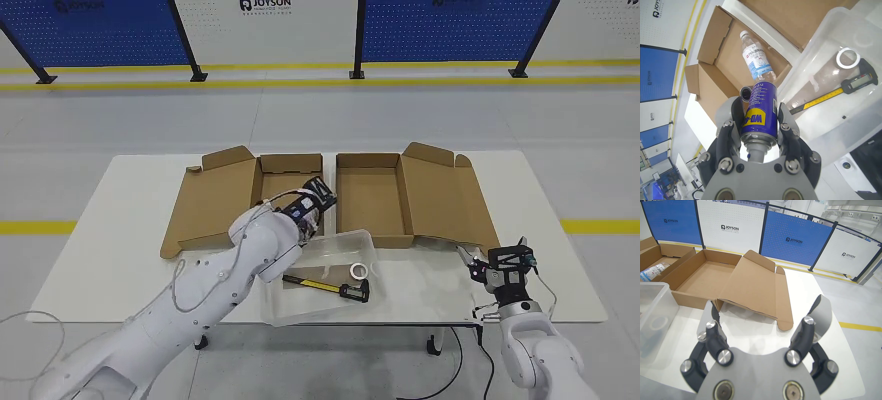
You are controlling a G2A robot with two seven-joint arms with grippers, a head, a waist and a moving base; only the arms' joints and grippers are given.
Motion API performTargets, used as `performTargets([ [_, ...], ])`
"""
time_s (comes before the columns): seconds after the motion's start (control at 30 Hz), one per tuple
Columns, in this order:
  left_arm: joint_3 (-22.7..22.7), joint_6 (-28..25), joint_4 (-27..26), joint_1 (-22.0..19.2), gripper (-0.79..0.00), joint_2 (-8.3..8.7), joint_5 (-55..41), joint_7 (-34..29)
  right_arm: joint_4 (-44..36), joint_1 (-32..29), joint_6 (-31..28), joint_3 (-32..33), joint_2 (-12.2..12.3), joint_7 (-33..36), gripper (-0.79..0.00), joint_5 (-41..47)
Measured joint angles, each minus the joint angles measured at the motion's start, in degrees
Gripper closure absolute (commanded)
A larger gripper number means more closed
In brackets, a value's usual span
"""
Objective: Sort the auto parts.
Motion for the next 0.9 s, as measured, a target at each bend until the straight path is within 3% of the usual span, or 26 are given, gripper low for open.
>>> performTargets([
  [0.37, 3.8, 4.3, 14.6, -6.6, 0.000, -4.44, -0.6, 2.8, 0.0, 0.0, 0.0, 0.0, 0.0, 0.0, -0.785, 0.0],
  [0.9, 10.7, 4.0, 35.4, -16.7, 0.000, -12.85, -4.0, 2.6, 0.0, 0.0, 0.0, 0.0, 0.0, 0.0, -0.785, 0.0],
])
